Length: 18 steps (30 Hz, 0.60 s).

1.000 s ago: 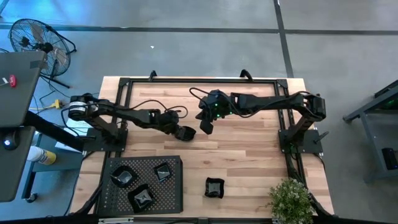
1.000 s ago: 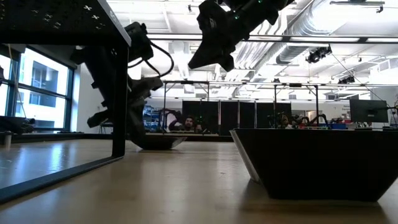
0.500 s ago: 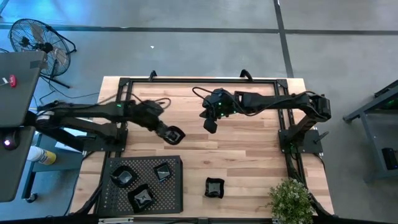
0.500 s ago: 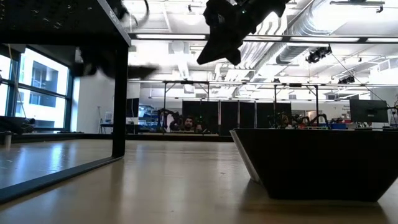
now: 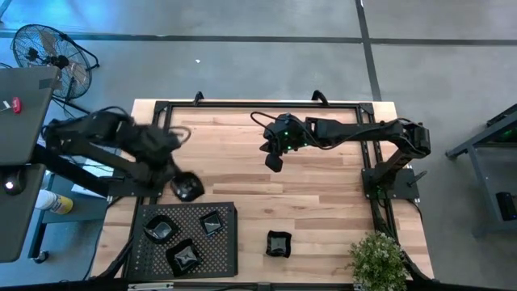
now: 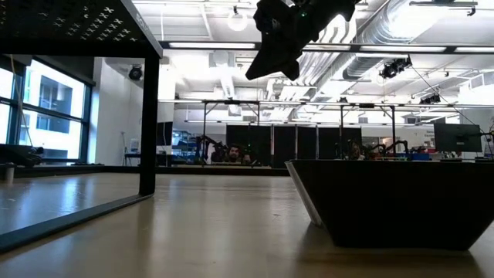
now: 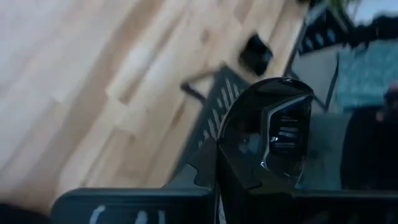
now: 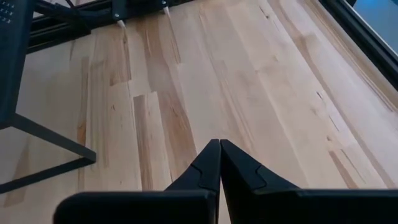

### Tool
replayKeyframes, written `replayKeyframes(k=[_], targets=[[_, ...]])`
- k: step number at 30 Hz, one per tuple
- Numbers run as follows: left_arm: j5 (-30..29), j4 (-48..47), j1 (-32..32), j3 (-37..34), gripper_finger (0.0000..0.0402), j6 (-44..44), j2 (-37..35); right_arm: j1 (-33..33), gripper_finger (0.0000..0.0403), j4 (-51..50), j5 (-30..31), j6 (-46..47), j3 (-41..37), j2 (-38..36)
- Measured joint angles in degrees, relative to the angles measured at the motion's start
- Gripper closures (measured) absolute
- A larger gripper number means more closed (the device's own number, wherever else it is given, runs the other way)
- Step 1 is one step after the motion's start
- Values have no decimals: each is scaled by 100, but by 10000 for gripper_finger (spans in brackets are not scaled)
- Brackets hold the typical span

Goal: Pick & Place Mini shaped plates
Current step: Stack the leaf-shaped plate on top of the leaf-shaped plate on the shelf

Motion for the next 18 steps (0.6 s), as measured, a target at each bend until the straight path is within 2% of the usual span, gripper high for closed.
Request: replayKeyframes(k=[4, 9, 18], targets=[[-306, -156, -1060, 93, 401, -652, 24, -2, 401, 0, 12, -96, 0, 0], [-1143, -269, -2517, -67, 401, -1713, -49, -2, 399, 0, 17, -101, 0, 0], [-2188, 14, -4802, -714, 402, -3964, -114, -2, 399, 2, 27, -138, 0, 2]])
